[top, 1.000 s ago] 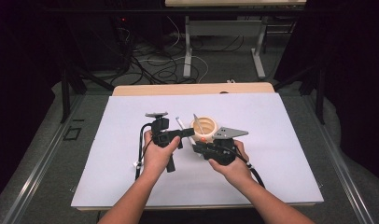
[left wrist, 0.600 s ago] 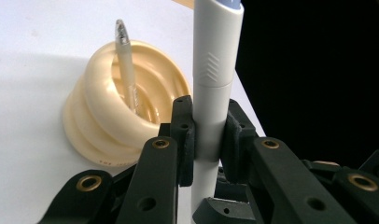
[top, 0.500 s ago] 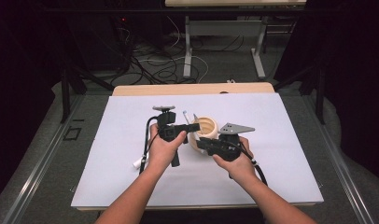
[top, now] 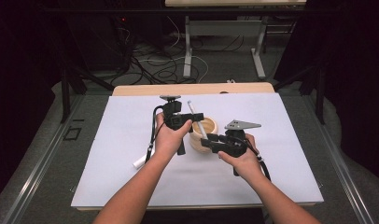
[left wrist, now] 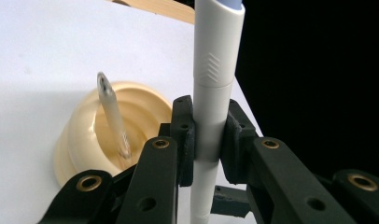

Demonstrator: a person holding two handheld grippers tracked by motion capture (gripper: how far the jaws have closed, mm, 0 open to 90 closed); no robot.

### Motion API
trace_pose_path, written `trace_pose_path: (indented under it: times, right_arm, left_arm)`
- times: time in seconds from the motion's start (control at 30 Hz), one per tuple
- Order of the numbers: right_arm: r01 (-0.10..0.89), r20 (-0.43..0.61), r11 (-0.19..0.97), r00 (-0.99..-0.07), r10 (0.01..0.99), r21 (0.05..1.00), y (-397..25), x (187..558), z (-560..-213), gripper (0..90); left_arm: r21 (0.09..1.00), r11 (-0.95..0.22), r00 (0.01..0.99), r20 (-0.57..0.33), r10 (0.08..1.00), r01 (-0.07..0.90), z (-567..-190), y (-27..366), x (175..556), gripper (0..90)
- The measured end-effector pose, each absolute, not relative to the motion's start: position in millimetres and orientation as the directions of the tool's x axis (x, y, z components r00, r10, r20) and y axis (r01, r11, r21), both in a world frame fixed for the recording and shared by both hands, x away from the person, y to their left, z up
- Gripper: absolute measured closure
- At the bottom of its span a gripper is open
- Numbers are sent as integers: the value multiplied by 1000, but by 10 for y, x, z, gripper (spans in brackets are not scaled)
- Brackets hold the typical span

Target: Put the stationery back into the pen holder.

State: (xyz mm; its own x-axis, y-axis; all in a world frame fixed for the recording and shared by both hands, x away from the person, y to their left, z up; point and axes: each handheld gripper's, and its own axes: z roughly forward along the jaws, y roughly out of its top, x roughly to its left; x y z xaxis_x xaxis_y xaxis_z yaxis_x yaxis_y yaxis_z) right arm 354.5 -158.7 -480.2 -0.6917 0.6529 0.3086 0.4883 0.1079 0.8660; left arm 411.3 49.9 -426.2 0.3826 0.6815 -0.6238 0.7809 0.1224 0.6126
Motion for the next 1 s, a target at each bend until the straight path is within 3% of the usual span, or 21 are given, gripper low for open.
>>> trace_pose_path:
  times: [0.63, 1.0]
  right_arm:
    - [507, 259, 215, -705, 660, 835, -1607, 3597, -4868, 373]
    - [513, 248, 232, -702, 668, 827, -1590, 3606, -4904, 312]
  left_arm:
    - [634, 173, 334, -596, 730, 754, -4282, 396, 4394, 780]
    - [647, 161, 320, -559, 765, 745, -4382, 341, 4472, 780]
